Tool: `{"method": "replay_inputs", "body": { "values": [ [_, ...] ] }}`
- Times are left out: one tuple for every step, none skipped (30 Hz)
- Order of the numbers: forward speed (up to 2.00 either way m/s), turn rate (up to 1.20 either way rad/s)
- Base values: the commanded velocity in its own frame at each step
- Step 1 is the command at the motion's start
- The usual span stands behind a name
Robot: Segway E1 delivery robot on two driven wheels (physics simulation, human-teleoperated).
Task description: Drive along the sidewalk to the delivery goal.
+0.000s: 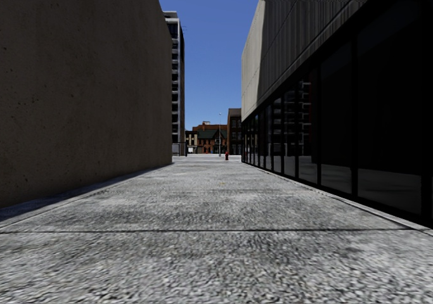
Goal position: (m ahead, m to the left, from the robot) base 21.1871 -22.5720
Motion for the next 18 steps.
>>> {"method": "replay_inputs", "body": {
  "values": [
    [1.69, 0.0],
    [1.69, 0.0],
    [1.69, 0.0],
    [1.69, 0.0],
    [1.69, 0.0],
    [1.69, 0.0],
    [1.69, 0.0],
    [1.69, 0.0],
    [1.69, 0.0],
    [1.69, 0.0],
    [1.69, 0.0],
    [1.69, 0.0],
    [1.69, 0.0],
    [1.69, 0.0],
    [1.69, 0.0],
    [1.69, 0.0],
    [1.69, 0.0],
    [1.69, 0.0]
  ]
}}
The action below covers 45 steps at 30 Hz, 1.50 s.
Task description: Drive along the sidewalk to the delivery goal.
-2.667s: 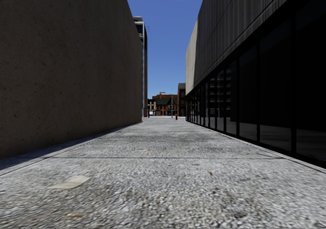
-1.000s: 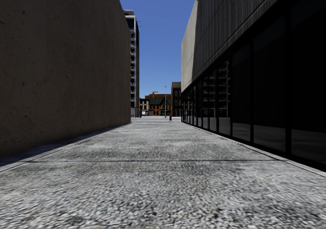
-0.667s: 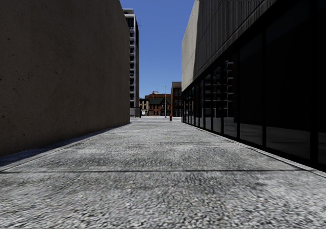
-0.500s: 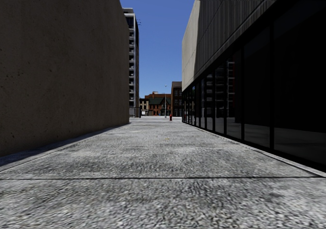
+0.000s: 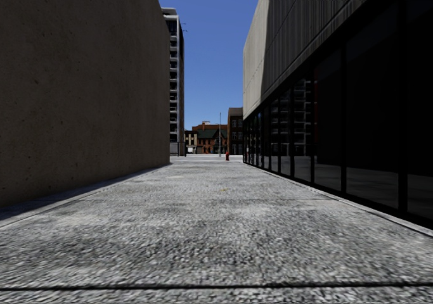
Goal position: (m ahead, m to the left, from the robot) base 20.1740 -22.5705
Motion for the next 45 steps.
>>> {"method": "replay_inputs", "body": {
  "values": [
    [1.69, 0.0],
    [1.69, 0.0],
    [1.69, 0.0],
    [1.69, 0.0],
    [1.69, 0.0],
    [1.69, 0.0],
    [1.69, 0.0],
    [1.69, 0.0],
    [1.69, 0.0],
    [1.69, 0.0],
    [1.69, 0.0],
    [1.69, 0.0],
    [1.69, 0.0],
    [1.69, 0.0],
    [1.69, 0.0],
    [1.69, 0.0],
    [1.69, 0.0],
    [1.69, 0.0],
    [1.69, 0.0],
    [1.69, 0.0],
    [1.69, 0.0],
    [1.69, 0.0],
    [1.69, 0.0],
    [1.69, 0.0],
    [1.69, 0.0],
    [1.69, 0.0],
    [1.69, 0.0],
    [1.69, 0.0],
    [1.69, 0.0],
    [1.69, 0.0],
    [1.69, 0.0],
    [1.69, 0.0],
    [1.69, 0.0],
    [1.69, 0.0],
    [1.69, 0.0],
    [1.69, 0.0],
    [1.69, 0.0],
    [1.69, 0.0],
    [1.69, 0.0],
    [1.69, 0.0],
    [1.69, 0.0],
    [1.69, 0.0],
    [1.69, 0.0],
    [1.69, 0.0],
    [1.69, 0.0]
  ]
}}
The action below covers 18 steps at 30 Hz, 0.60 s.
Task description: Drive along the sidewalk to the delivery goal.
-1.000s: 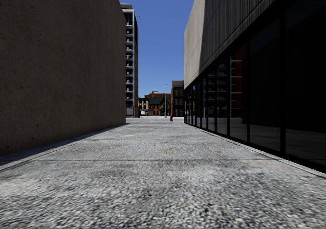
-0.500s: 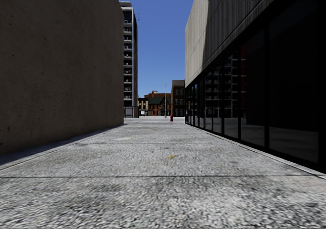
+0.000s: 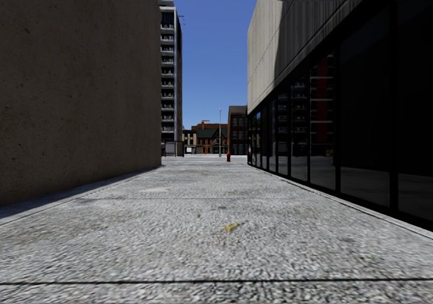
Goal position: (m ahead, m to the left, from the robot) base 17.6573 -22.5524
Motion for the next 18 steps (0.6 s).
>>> {"method": "replay_inputs", "body": {
  "values": [
    [1.69, 0.0],
    [1.69, 0.0],
    [1.69, 0.0],
    [1.69, 0.0],
    [1.69, 0.0],
    [1.69, 0.0],
    [1.69, 0.0],
    [1.69, 0.0],
    [1.69, 0.0],
    [1.69, 0.0],
    [1.69, 0.0],
    [1.69, 0.0],
    [1.69, 0.0],
    [1.69, 0.0],
    [1.69, 0.0],
    [1.69, 0.0],
    [1.69, 0.0],
    [1.69, 0.0]
  ]
}}
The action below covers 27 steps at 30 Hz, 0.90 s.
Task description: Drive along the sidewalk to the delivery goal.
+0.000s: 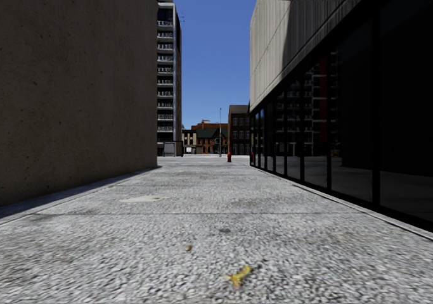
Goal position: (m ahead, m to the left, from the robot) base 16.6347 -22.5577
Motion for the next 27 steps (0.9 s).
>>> {"method": "replay_inputs", "body": {
  "values": [
    [1.69, 0.0],
    [1.69, 0.0],
    [1.69, 0.0],
    [1.69, 0.0],
    [1.69, 0.0],
    [1.69, 0.0],
    [1.69, 0.0],
    [1.69, 0.0],
    [1.69, 0.0],
    [1.69, 0.0],
    [1.69, 0.0],
    [1.69, 0.0],
    [1.71, 0.0],
    [1.71, 0.0],
    [1.74, 0.0],
    [1.8, 0.0],
    [1.87, 0.0],
    [2.0, 0.0],
    [2.0, 0.0],
    [2.0, 0.0],
    [2.0, 0.0],
    [2.0, 0.0],
    [2.0, 0.0],
    [2.0, 0.0],
    [2.0, 0.0],
    [2.0, 0.0],
    [2.0, 0.0]
  ]
}}
